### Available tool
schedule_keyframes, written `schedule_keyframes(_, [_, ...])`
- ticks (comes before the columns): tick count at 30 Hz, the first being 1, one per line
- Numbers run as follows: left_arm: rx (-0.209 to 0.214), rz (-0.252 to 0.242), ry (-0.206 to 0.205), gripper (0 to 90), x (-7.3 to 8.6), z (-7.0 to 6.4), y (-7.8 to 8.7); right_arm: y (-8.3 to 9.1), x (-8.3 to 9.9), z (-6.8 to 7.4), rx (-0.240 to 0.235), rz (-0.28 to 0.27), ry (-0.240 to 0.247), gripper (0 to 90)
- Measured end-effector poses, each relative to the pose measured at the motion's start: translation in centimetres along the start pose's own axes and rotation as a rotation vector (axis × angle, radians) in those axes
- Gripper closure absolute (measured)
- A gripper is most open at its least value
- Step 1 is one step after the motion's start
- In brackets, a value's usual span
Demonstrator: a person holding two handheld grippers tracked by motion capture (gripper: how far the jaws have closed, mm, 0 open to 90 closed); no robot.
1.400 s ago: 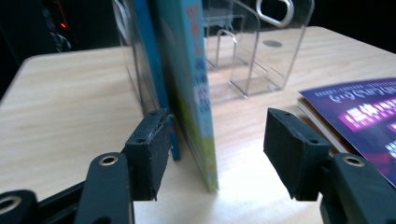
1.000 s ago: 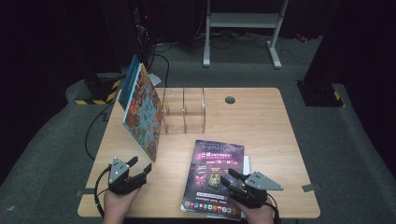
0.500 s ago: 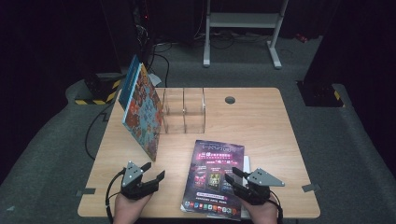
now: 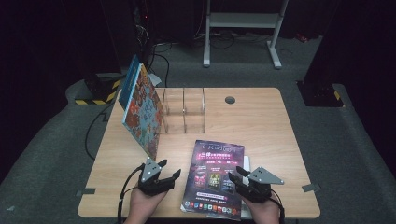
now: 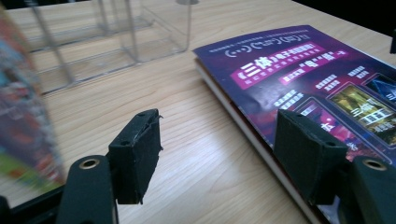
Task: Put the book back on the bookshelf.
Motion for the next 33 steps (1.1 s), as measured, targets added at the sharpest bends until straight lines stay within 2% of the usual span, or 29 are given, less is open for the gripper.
schedule_keyframes(1, [0.009, 0.002, -0.007, 31.8, -0.2, -0.3, -0.6, 0.0, 0.0, -0.1, 0.012, 0.004, 0.013, 54.1])
schedule_keyframes(5, [0.013, -0.008, -0.038, 32.6, -0.5, -1.1, -1.3, 0.1, -0.1, -0.6, 0.039, 0.018, 0.012, 53.5])
schedule_keyframes(9, [0.041, -0.015, -0.031, 34.5, -0.7, -2.0, -1.9, 0.2, -0.1, -0.8, 0.055, 0.036, 0.009, 53.3])
schedule_keyframes(11, [0.056, -0.006, -0.033, 34.9, -0.4, -2.4, -2.2, 0.0, 0.1, -1.0, 0.082, 0.056, -0.002, 52.2])
schedule_keyframes(13, [0.064, 0.016, -0.065, 34.6, 0.1, -3.1, -2.7, -0.1, 0.2, -1.1, 0.085, 0.058, -0.011, 47.4])
schedule_keyframes(16, [0.069, 0.029, -0.081, 33.7, 0.6, -3.6, -3.0, -0.1, 0.2, -1.2, 0.099, 0.065, -0.017, 45.2])
schedule_keyframes(19, [0.083, 0.039, -0.099, 33.9, 1.0, -4.3, -3.2, -0.1, 0.4, -1.6, 0.112, 0.081, -0.049, 39.7])
schedule_keyframes(21, [0.074, 0.053, -0.127, 34.0, 1.3, -4.5, -3.3, 0.0, 0.5, -1.8, 0.126, 0.094, -0.05, 37.0])
schedule_keyframes(24, [0.071, 0.061, -0.135, 34.6, 1.4, -4.6, -3.4, -0.2, 0.6, -1.9, 0.12, 0.098, -0.076, 33.7])
schedule_keyframes(25, [0.073, 0.057, -0.11, 34.7, 1.5, -4.9, -3.5, -0.2, 0.7, -1.9, 0.119, 0.101, -0.076, 33.2])
schedule_keyframes(26, [0.07, 0.054, -0.11, 34.9, 1.5, -5.0, -3.5, -0.3, 0.7, -1.9, 0.114, 0.106, -0.082, 32.4])
schedule_keyframes(27, [0.063, 0.066, -0.154, 34.9, 1.6, -4.7, -3.5, -0.4, 0.8, -1.8, 0.111, 0.11, -0.086, 31.9])
schedule_keyframes(33, [0.058, 0.071, -0.154, 35.9, 1.8, -4.8, -3.6, -0.7, 1.0, -1.6, 0.099, 0.129, -0.088, 32.1])
Point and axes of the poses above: each handheld gripper's, and its own axes: y roughly backward along the jaws, x roughly out of its underside, z roughly to its left, the point moved 6 cm from there along -y, roughly forward along the jaws, and after that the axes turned 7 degrees about -x, right-handed, at the moved point
